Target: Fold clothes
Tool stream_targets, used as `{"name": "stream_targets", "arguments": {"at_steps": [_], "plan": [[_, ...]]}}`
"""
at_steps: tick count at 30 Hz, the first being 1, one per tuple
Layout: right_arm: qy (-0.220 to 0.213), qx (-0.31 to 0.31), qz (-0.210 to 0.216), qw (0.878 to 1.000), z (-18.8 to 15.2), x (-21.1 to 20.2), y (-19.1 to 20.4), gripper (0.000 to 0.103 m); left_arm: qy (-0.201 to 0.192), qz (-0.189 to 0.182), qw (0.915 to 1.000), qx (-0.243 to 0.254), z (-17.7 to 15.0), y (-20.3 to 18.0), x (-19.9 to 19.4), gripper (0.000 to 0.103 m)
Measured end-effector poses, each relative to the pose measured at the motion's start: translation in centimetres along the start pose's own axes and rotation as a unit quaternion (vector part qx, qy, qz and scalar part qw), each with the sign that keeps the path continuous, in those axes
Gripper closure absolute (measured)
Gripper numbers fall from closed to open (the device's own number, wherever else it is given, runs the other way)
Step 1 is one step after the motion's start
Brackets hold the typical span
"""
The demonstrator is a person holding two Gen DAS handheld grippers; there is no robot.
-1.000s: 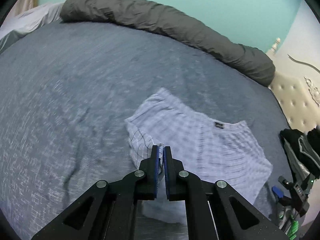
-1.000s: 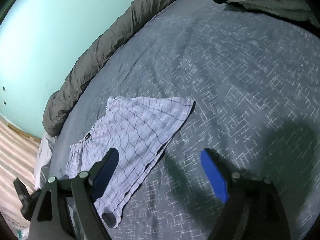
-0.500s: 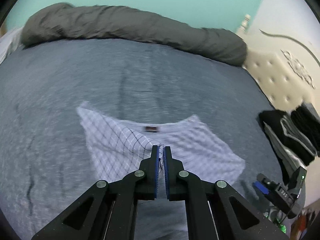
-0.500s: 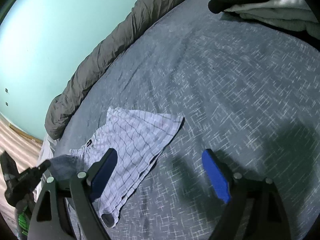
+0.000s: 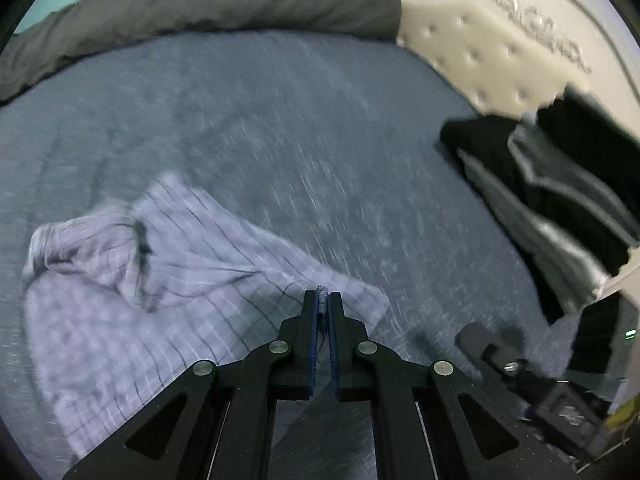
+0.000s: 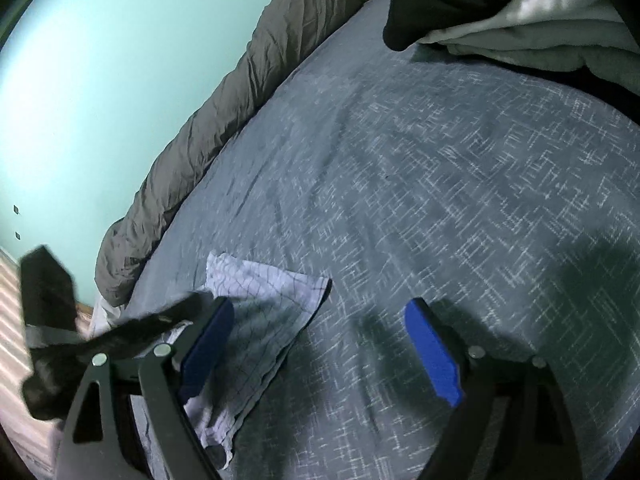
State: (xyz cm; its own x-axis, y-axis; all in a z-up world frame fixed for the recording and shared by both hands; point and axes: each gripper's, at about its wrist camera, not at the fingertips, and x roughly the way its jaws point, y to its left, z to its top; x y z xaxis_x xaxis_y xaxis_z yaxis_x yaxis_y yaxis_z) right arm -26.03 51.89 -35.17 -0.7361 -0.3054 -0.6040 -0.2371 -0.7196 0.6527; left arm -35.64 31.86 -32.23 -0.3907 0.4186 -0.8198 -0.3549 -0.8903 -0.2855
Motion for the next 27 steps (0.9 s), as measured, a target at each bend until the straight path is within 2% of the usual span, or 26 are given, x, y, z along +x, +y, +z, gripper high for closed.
{"name": "stream_targets", "arguments": {"at_steps": [4, 7, 9, 11, 15, 20, 23, 24, 27], "plan": [[0.000, 0.004, 0.016, 1.000, 0.2, 0.1, 0.0, 0.015, 0.025, -0.002, 0.9996, -0.010, -1.0, 0.0, 2.0, 0.097], [0.001, -0.004, 0.027, 1.000, 0.1, 0.3, 0.8, 0.015, 0.028, -0.006, 0.9993, -0.023, -1.1, 0.9, 1.4, 0.092], [0.003, -0.009, 0.035, 0.999, 0.0, 0.5, 1.2, 0.015, 0.017, -0.010, 0.9994, -0.027, -1.1, 1.5, -0.1, 0.081], [0.005, -0.014, 0.040, 0.999, -0.1, 0.7, 1.7, 0.015, -0.003, -0.006, 0.9996, -0.026, -0.8, 2.2, -2.1, 0.066], [0.012, -0.044, 0.047, 0.998, -0.5, 1.4, 3.3, 0.016, -0.031, 0.015, 0.9990, -0.029, -0.3, 4.4, -5.2, 0.064], [0.031, -0.098, 0.039, 0.994, -1.1, 3.0, 5.8, 0.035, -0.037, 0.046, 0.9973, -0.044, 0.1, 7.9, -6.5, 0.064], [0.053, -0.119, 0.019, 0.991, -1.5, 4.7, 6.4, 0.054, -0.034, 0.056, 0.9966, -0.050, 0.2, 9.8, -6.7, 0.064], [0.060, -0.124, 0.012, 0.990, -1.6, 5.2, 6.5, 0.065, -0.033, 0.059, 0.9965, -0.050, 0.2, 10.4, -6.8, 0.064], [0.072, -0.135, -0.001, 0.988, -1.9, 6.3, 6.8, 0.070, -0.029, 0.066, 0.9961, -0.051, 0.5, 11.9, -6.7, 0.064]]}}
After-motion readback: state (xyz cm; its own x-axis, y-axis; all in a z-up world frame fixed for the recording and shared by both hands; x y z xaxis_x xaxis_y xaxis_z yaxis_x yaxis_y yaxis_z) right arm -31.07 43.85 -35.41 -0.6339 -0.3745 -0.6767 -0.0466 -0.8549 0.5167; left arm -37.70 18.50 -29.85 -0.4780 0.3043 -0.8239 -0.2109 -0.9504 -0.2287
